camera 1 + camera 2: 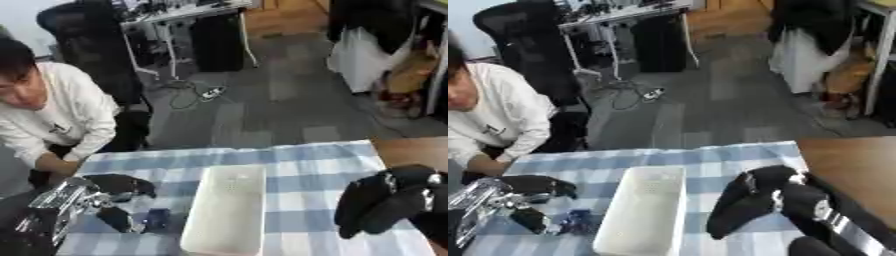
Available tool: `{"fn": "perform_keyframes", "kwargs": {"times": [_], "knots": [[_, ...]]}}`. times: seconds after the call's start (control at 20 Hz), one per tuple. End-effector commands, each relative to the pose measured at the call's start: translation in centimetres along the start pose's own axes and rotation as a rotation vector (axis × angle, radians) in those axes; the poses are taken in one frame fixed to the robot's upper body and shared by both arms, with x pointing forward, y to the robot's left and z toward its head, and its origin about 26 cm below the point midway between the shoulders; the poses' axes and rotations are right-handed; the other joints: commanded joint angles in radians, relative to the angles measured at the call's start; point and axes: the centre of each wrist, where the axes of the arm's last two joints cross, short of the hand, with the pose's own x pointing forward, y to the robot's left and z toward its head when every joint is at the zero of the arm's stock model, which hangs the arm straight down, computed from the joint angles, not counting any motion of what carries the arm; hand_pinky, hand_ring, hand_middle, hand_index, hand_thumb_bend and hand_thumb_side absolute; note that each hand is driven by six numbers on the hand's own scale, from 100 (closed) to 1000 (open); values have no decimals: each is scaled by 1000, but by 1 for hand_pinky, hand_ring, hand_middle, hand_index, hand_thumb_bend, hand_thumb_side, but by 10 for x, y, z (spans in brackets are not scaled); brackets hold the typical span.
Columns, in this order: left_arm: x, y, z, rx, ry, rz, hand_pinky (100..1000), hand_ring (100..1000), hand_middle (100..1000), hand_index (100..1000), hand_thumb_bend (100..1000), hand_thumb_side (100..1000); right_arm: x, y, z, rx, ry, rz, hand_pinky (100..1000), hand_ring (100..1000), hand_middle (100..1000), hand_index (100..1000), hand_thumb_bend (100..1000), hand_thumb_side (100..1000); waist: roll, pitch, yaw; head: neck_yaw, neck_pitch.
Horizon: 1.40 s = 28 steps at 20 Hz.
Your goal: Pick up objects on the table and place them in the box.
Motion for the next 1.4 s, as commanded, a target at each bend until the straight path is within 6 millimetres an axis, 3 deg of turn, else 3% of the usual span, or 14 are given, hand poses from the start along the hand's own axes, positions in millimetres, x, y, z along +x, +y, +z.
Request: {"fn": "perform_keyframes", "kwargs": {"times": [0.05,0.4,0.85,1.05,1.15,1.2,1.25,1.3,1.4], "knots": [[-10,9,7,20,22,-5,1000,1000,1000,975,927,784,5,-4,-9,4,-39,13,563,553,618,764,100,1000,-5,-14,-4,20,-2],[-12,0,6,-27,45,-10,1000,1000,1000,975,868,721,5,-4,-14,1,-54,7,563,554,619,764,100,1000,-5,-7,-19,56,8],[-15,-13,7,-53,65,5,1000,1000,1000,980,821,705,6,-6,-21,-2,-84,8,562,554,618,764,100,1000,-10,10,-42,101,18],[-15,-14,7,-48,78,-4,1000,1000,962,936,700,648,7,-6,-22,-5,-91,8,562,555,619,765,100,1000,-10,16,-49,108,22],[-16,-14,7,-41,90,-10,862,912,903,895,617,609,7,-6,-22,-5,-91,7,561,555,618,765,100,1000,-9,17,-49,114,36],[-16,-14,7,-36,98,-10,843,902,897,892,605,608,7,-6,-22,-5,-90,7,561,555,618,765,100,1000,-9,17,-49,117,43],[-16,-14,7,-30,106,-7,648,773,819,835,466,595,7,-6,-22,-5,-90,7,561,555,617,764,100,1000,-9,17,-48,117,50],[-17,-14,8,-24,113,-2,622,753,801,824,440,596,7,-6,-22,-4,-89,7,561,555,617,764,100,1000,-8,17,-48,117,53],[-18,-14,8,-11,127,10,509,638,704,741,278,586,7,-6,-22,-3,-87,7,561,555,617,765,100,1000,-8,16,-46,114,54]]}}
